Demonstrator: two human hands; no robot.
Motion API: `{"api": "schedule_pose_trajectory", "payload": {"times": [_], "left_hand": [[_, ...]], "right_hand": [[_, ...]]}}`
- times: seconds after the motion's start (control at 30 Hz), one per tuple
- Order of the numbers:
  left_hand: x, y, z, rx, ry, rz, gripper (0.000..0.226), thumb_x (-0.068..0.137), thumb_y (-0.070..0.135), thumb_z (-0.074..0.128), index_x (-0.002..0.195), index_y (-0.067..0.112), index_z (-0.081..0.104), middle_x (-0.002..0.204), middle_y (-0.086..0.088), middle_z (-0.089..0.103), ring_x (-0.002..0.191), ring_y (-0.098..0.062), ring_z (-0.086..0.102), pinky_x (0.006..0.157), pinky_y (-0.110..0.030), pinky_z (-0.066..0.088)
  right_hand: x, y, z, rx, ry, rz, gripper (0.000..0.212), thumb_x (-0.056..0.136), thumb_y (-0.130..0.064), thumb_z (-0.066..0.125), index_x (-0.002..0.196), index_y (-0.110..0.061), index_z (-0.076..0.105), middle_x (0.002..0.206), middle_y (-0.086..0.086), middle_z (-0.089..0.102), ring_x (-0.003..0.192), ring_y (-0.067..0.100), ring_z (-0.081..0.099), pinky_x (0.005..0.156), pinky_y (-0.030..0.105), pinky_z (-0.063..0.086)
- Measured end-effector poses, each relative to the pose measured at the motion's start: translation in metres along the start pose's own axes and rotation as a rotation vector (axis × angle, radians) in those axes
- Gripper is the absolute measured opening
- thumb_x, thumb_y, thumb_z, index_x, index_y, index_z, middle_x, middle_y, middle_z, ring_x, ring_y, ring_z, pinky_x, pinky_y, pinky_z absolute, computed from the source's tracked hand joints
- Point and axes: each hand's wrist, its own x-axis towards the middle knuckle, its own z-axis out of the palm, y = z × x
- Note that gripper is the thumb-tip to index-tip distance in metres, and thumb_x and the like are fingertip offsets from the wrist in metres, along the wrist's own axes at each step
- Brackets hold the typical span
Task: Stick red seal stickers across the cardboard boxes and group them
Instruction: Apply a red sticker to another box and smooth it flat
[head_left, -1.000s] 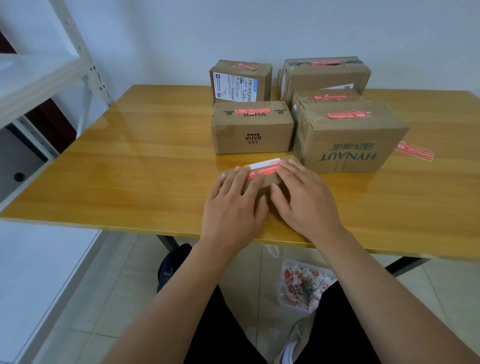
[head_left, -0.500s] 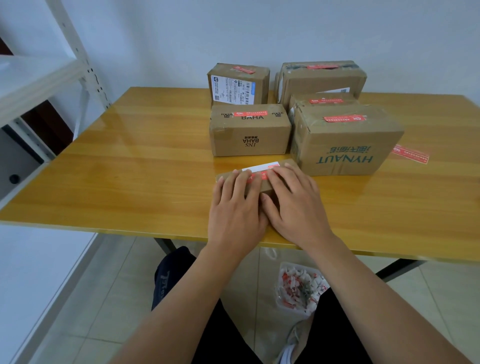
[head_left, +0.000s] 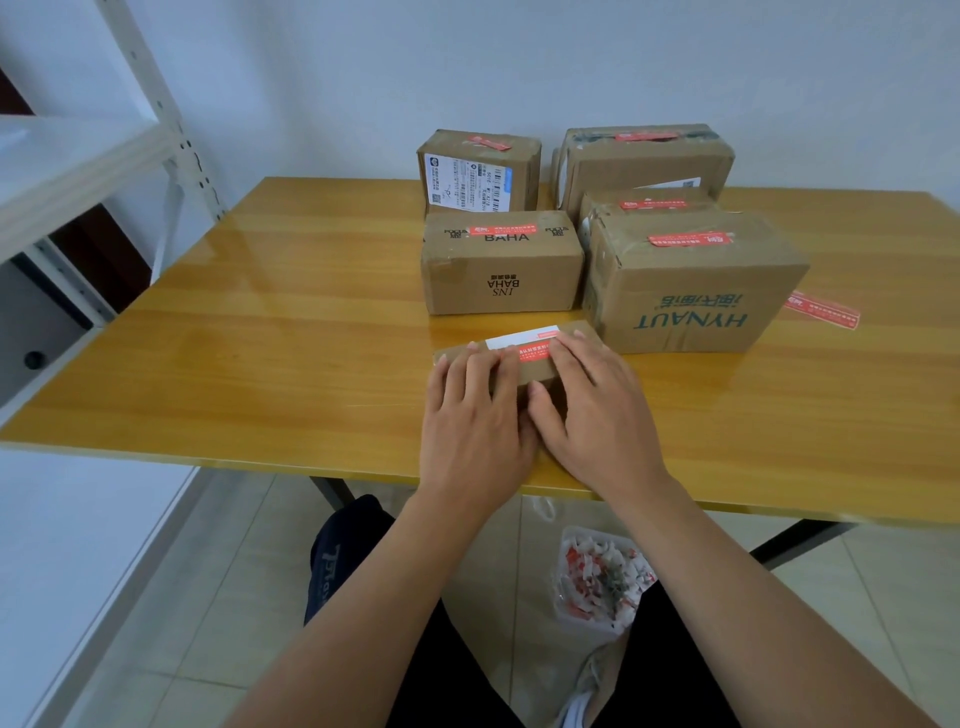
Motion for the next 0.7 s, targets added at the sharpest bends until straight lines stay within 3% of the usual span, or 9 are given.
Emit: {"api": "schedule_pose_trajectory", "payload": {"times": [0.27, 0.37, 0.5, 0.6, 0.7], "left_hand": [[0.006, -0.009, 0.000, -0.027, -0.017, 0.042, 0.053, 0.094, 0.042, 0.047, 0.134, 0.007, 0.050, 0.132, -0.011, 0.053, 0.132, -0.031, 0.044, 0.116, -0.044, 0.024], [0.018, -0.020, 0.004, 0.010, -0.055, 0.057, 0.047, 0.096, 0.036, 0.049, 0.137, 0.013, 0.048, 0.137, -0.008, 0.050, 0.138, -0.030, 0.038, 0.118, -0.048, 0.021], [0.039, -0.032, 0.007, 0.028, -0.075, 0.037, 0.048, 0.094, 0.032, 0.055, 0.140, 0.022, 0.047, 0.141, 0.001, 0.049, 0.141, -0.024, 0.035, 0.117, -0.050, 0.017], [0.051, -0.031, 0.011, 0.028, -0.055, 0.072, 0.045, 0.095, 0.030, 0.051, 0.139, 0.020, 0.050, 0.140, -0.001, 0.053, 0.138, -0.022, 0.041, 0.116, -0.044, 0.024], [0.061, -0.032, 0.008, -0.079, -0.046, 0.091, 0.054, 0.091, 0.031, 0.033, 0.140, 0.014, 0.050, 0.145, -0.006, 0.052, 0.140, -0.023, 0.040, 0.118, -0.043, 0.024]], "right_hand": [[0.003, 0.000, 0.001, -0.070, -0.035, 0.069, 0.066, 0.097, -0.048, 0.035, 0.141, 0.000, 0.045, 0.148, 0.018, 0.043, 0.142, 0.029, 0.034, 0.116, 0.042, 0.027], [0.010, 0.000, 0.003, -0.158, -0.073, 0.074, 0.069, 0.097, -0.054, 0.029, 0.143, -0.004, 0.044, 0.149, 0.014, 0.043, 0.144, 0.027, 0.030, 0.118, 0.042, 0.022], [0.025, -0.006, 0.006, -0.239, -0.086, 0.115, 0.069, 0.093, -0.057, 0.036, 0.140, -0.007, 0.047, 0.147, 0.012, 0.043, 0.147, 0.033, 0.020, 0.114, 0.050, 0.018], [0.039, -0.014, 0.009, -0.273, -0.082, 0.134, 0.070, 0.090, -0.051, 0.047, 0.139, -0.001, 0.048, 0.149, 0.014, 0.041, 0.146, 0.037, 0.020, 0.109, 0.053, 0.020], [0.057, -0.018, 0.011, -0.245, -0.071, 0.120, 0.063, 0.090, -0.038, 0.050, 0.142, -0.003, 0.045, 0.150, 0.014, 0.040, 0.146, 0.036, 0.022, 0.110, 0.051, 0.021]]}}
